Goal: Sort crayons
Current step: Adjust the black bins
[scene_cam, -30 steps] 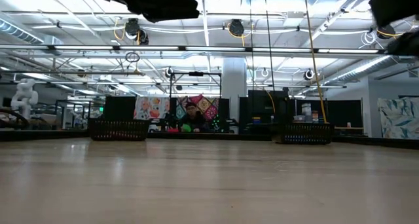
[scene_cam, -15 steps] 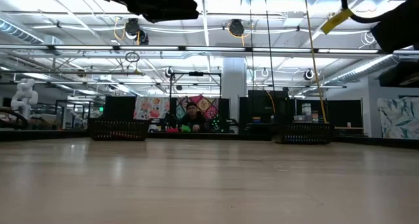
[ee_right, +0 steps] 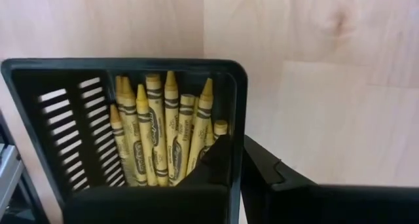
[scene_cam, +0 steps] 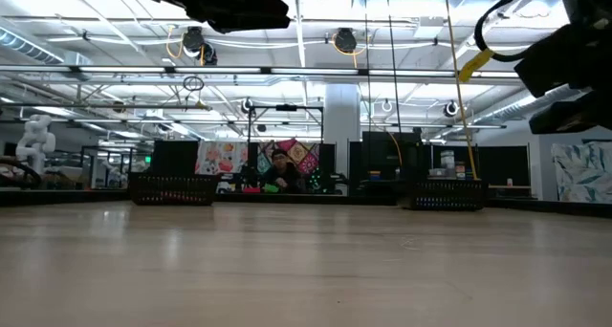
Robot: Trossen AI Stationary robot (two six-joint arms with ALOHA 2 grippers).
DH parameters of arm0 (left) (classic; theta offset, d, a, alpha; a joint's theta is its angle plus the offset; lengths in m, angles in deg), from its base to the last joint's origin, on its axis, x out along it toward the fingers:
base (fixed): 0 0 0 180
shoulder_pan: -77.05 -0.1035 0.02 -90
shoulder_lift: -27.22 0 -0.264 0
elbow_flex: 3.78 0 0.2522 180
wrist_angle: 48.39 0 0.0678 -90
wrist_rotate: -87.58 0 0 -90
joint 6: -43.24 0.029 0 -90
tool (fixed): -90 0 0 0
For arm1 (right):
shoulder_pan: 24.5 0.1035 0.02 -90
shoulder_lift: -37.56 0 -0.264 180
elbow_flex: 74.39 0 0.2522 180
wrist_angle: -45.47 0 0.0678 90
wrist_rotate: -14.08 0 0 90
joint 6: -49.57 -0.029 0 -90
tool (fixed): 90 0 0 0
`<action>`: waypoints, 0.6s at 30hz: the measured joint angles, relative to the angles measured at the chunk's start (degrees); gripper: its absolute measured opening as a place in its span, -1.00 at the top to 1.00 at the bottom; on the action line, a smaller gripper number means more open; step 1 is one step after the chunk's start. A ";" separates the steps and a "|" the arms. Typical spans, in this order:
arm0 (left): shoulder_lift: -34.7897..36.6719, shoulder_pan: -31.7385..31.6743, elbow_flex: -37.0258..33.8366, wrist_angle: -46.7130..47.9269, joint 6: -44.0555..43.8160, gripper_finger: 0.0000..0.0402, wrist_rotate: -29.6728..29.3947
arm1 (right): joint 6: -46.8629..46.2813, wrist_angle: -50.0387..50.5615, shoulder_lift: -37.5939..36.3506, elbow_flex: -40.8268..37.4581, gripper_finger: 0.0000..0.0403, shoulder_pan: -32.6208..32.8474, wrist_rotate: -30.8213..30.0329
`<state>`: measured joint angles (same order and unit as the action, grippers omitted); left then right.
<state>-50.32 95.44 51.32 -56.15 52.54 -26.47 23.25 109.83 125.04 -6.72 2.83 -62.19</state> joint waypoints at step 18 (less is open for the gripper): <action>0.04 0.00 0.00 0.00 -0.02 -0.27 -0.52 | -4.31 2.66 -5.80 2.25 0.46 -3.64 -1.41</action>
<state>-50.28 95.44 51.32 -56.15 52.52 -26.99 18.95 112.49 119.24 -4.47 -0.80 -63.60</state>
